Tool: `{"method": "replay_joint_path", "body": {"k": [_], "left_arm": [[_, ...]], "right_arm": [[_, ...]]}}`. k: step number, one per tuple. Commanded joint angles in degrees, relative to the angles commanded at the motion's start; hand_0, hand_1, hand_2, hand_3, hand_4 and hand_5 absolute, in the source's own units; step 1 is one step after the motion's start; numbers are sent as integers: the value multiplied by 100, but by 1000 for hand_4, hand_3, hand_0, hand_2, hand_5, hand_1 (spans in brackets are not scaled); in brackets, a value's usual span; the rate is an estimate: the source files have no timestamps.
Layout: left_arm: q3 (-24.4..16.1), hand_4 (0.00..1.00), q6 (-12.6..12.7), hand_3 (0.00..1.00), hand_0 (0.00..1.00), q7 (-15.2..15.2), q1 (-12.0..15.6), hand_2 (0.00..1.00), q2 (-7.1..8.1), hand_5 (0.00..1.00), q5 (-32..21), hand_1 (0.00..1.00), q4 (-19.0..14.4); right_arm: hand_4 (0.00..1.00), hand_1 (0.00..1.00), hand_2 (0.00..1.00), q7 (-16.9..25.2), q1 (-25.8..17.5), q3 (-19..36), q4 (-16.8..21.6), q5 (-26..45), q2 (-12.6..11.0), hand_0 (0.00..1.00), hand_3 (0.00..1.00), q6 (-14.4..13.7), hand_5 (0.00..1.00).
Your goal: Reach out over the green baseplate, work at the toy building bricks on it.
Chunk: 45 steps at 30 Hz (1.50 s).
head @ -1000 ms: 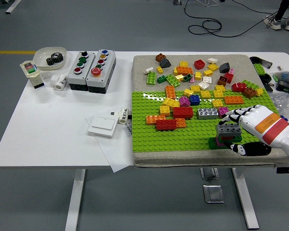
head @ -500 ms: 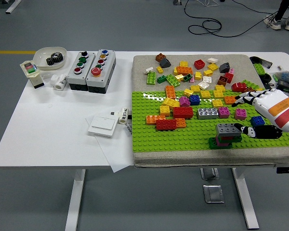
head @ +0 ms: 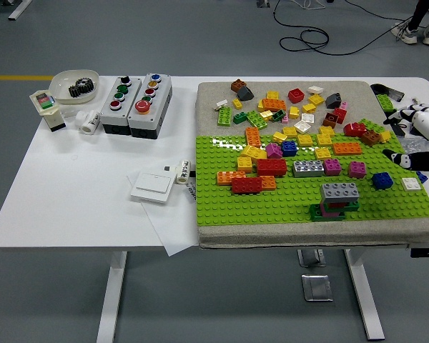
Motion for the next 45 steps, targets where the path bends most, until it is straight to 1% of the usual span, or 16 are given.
{"method": "replay_joint_path", "body": {"k": [4,5,10,11,14,16,17,21,24,28,30,33,34,35,42,45], "left_arm": [[-3,573,9,553,597,9,11,692,4,607,9,723,-4],[-2,573,10,553,597,9,12,693,4,607,8,721,-4],[1,573,20,553,597,14,21,693,4,607,1,721,-6],[-4,573,22,554,598,17,22,693,3,607,6,721,-6],[-17,573,28,554,598,29,24,693,0,607,24,721,-6],[-32,573,32,554,598,38,26,693,-1,607,42,721,-5],[-35,574,33,554,599,40,26,695,-1,610,47,723,-5],[-68,574,39,554,599,70,31,695,-2,610,118,723,-4],[-74,574,46,553,605,71,32,696,0,609,118,722,-9],[-74,574,48,553,605,70,26,696,6,609,122,722,-11],[-71,574,48,554,605,71,18,696,8,610,122,722,-13],[-68,574,47,554,605,70,15,696,8,610,117,722,-14],[-64,574,46,554,605,69,13,696,6,610,107,722,-15],[-62,574,46,554,603,71,11,697,6,609,108,722,-16],[-57,574,50,553,607,76,19,698,-6,610,88,723,-18],[-58,574,51,553,607,79,16,698,-7,610,88,723,-18]], "right_arm": [[780,773,833,29,194,-127,-477,-106,20,762,863,101,431],[805,820,869,34,210,-142,-528,-114,22,825,915,114,422],[805,820,869,244,361,-304,-1096,-224,102,825,915,138,422],[835,806,861,295,386,-325,-1216,-221,117,804,909,140,406],[835,806,861,395,453,-392,-1478,-239,139,804,909,138,406],[835,806,861,592,566,-544,-1723,-145,167,804,909,102,406],[831,742,826,653,603,-596,-1816,-120,177,722,873,97,370],[831,742,826,1010,906,-1051,-2402,311,332,722,873,229,370],[828,714,798,1298,1042,-1240,-2707,459,455,697,844,172,368],[828,714,798,1550,1179,-1491,-2962,546,534,697,844,81,368],[818,697,782,1613,1232,-1592,-3063,566,582,671,835,61,361],[818,697,782,1645,1268,-1650,-3129,604,629,671,835,46,361],[818,697,782,1662,1304,-1689,-3194,658,689,671,835,36,361],[820,683,766,1661,1330,-1703,-3244,679,737,655,802,41,382],[832,674,755,1669,1432,-1695,-3577,867,1039,656,803,64,370],[832,674,755,1666,1468,-1737,-3682,858,1095,656,803,82,370]]}}
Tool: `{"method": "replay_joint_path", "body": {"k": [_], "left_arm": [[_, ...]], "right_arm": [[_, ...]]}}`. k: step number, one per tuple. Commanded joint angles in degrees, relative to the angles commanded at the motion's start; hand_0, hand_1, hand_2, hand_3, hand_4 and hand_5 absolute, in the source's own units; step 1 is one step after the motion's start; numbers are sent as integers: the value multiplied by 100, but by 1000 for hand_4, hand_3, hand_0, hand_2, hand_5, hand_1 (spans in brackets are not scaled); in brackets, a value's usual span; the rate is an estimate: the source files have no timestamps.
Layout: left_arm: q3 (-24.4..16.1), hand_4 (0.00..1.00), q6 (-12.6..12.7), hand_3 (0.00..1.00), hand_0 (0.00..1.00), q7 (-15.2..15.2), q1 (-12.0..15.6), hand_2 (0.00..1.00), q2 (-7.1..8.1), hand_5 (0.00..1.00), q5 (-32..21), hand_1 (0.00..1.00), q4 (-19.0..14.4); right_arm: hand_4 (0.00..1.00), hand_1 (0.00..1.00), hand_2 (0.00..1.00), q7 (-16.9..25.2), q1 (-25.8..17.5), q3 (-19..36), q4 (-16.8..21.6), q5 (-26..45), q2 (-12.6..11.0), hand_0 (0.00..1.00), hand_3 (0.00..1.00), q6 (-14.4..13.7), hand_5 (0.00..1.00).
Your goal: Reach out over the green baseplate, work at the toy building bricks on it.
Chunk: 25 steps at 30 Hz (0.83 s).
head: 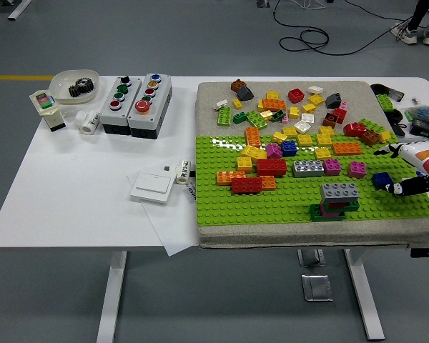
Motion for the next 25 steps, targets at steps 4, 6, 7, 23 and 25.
{"method": "replay_joint_path", "body": {"k": [4,6,7,23,25], "left_arm": [[10,575,1,553,607,-12,-3,698,-5,612,-33,722,1],[19,575,0,553,607,-15,-10,698,-2,612,-39,722,-2],[21,574,-1,553,607,-16,-11,697,-2,613,-42,722,-3],[34,571,3,554,608,-20,-34,698,-14,611,-78,723,-9],[37,571,2,554,608,-22,-37,698,-15,611,-85,723,-10]], "right_arm": [[824,675,752,-6,25,-33,-157,-76,52,667,802,11,376],[824,675,752,14,45,-45,-276,-79,84,667,802,-27,376],[807,671,751,19,49,-48,-299,-78,90,658,762,-36,368],[747,653,737,352,58,118,-921,-92,403,645,643,-502,357],[747,653,737,349,61,110,-949,-124,410,645,643,-514,357]]}}
